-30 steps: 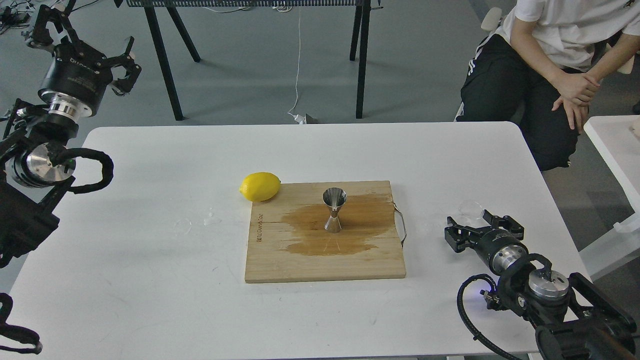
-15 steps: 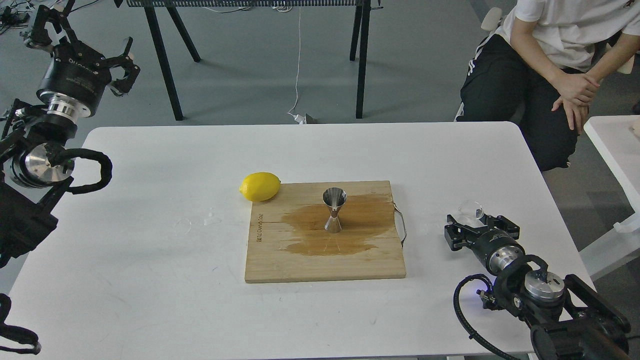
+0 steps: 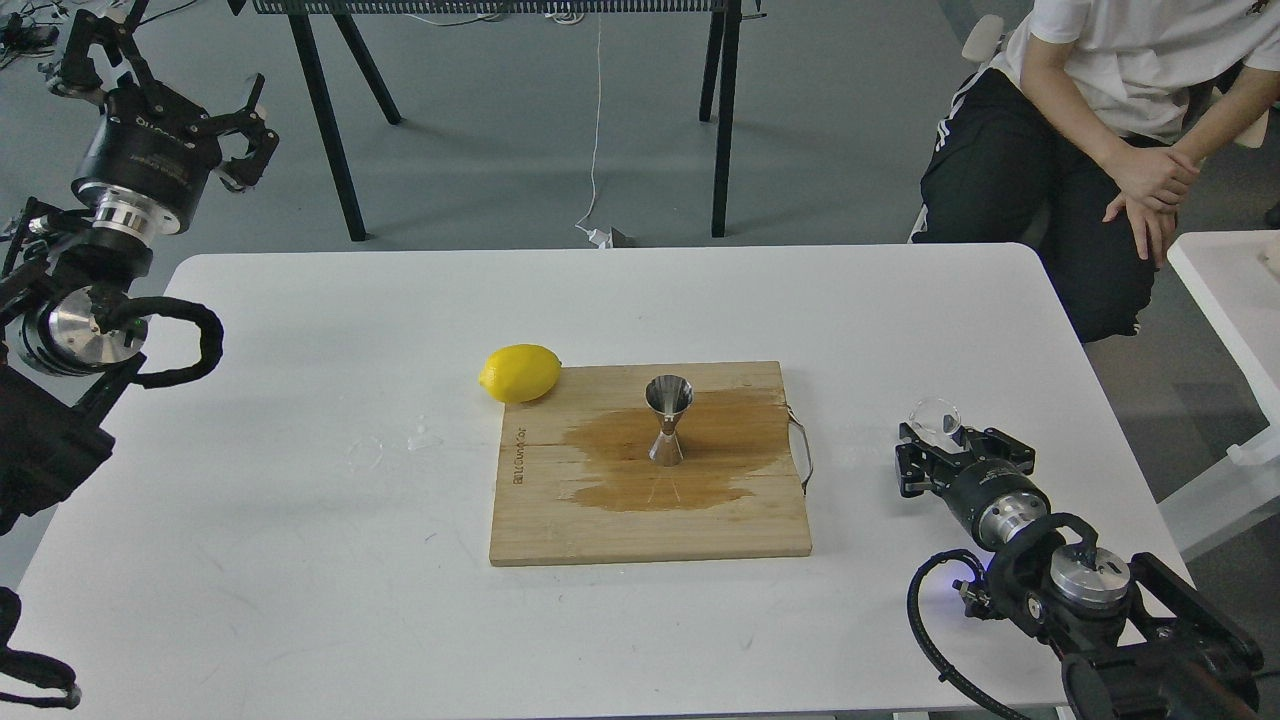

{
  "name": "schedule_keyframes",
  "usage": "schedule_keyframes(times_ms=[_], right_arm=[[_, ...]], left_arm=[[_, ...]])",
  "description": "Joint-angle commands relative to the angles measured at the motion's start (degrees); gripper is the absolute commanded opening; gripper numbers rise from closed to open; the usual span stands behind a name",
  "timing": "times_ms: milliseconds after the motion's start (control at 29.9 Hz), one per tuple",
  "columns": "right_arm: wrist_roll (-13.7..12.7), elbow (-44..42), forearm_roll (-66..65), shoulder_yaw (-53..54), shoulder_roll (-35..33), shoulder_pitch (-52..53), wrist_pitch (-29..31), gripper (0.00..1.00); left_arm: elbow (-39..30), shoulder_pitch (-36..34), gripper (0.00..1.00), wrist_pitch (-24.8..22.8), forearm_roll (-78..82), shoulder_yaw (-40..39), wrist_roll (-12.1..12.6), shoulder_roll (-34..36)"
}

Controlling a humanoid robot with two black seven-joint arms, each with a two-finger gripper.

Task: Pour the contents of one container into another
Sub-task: 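Move the right gripper toward the small clear glass cup, then grasp the clear glass cup with the right gripper and lift it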

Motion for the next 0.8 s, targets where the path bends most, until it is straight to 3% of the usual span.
schedule_keyframes(times_ms=[0,501,768], right_arm=[[-0.47,1.47,0.24,0.11,-0.04,-0.88,0.15,0.24],[-0.65,22.91,-2.92,-1.74,-6.98,-3.69,-0.73,0.2],[-0.48,29.51,-16.98,-2.53,-6.37,-1.67,-7.23,0.2]], left_arm=[[0.0,0.0,1.0,0.09,0.0,0.0,0.0,0.0],[-0.09,0.0,1.0,0.0,0.0,-0.09,0.0,1.14],[-0.09,0.0,1.0,0.0,0.0,-0.09,0.0,1.14]])
